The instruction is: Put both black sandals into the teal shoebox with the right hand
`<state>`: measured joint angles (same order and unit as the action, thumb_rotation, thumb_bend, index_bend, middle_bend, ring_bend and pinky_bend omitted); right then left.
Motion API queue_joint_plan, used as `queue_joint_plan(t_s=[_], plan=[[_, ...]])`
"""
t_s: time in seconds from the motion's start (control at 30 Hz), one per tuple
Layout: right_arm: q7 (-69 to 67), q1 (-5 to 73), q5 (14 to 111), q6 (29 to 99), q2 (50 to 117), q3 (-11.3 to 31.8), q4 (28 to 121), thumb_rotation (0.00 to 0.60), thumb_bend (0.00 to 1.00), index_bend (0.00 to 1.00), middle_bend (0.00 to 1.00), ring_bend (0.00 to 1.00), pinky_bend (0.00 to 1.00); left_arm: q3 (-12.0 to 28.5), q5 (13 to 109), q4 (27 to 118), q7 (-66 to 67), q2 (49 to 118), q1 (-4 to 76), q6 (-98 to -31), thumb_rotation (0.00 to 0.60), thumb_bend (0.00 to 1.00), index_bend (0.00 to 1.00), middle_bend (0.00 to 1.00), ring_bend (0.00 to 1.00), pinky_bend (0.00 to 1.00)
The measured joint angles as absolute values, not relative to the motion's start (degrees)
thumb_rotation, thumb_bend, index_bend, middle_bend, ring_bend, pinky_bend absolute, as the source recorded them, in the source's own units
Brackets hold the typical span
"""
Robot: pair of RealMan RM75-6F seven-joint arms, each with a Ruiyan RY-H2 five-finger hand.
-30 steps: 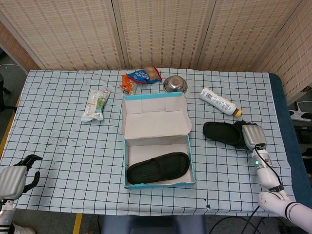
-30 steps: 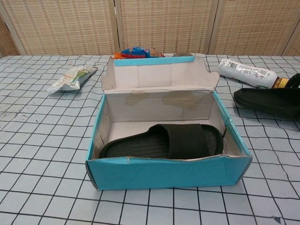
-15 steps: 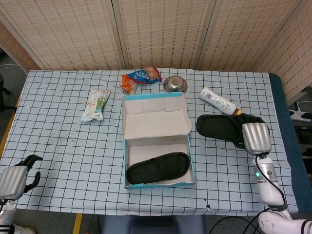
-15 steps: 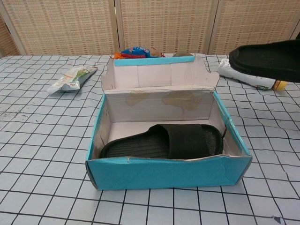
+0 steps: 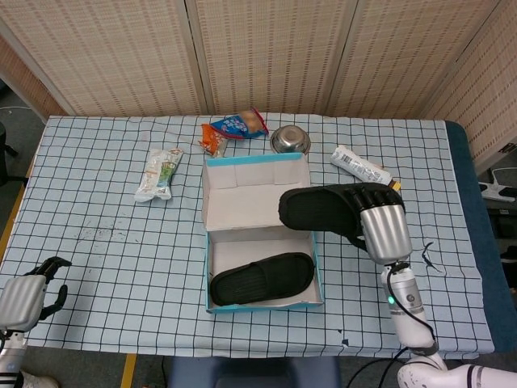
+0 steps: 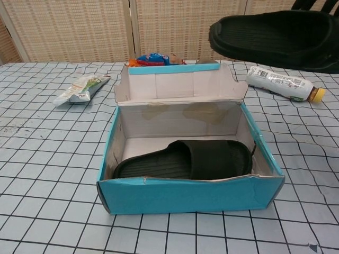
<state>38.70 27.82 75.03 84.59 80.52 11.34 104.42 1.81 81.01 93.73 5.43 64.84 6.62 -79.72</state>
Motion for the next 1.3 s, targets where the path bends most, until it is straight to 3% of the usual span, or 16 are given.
queue_joint_plan(t_s=[0.67,1.3], plan=[[34.6,32.3,88.5,87.4,108.2,9.7,80.3,0.6,0.08,0.51,0.5,0.35,0.38,1.7,81.5,93.6,4.2,64.6,6.6,-79.7,0.6,0.51,0.28,0.23,0.4,0.57],[32.4,35.6,90.0,82.0,118.5,9.7,66.5,0.6,0.08,0.51,0.5,0.36,0.38,1.6,82.1,93.6,3.3,64.3,6.5,-80.2,0.6,0.5,0.28,0.23,0.4,0.57]])
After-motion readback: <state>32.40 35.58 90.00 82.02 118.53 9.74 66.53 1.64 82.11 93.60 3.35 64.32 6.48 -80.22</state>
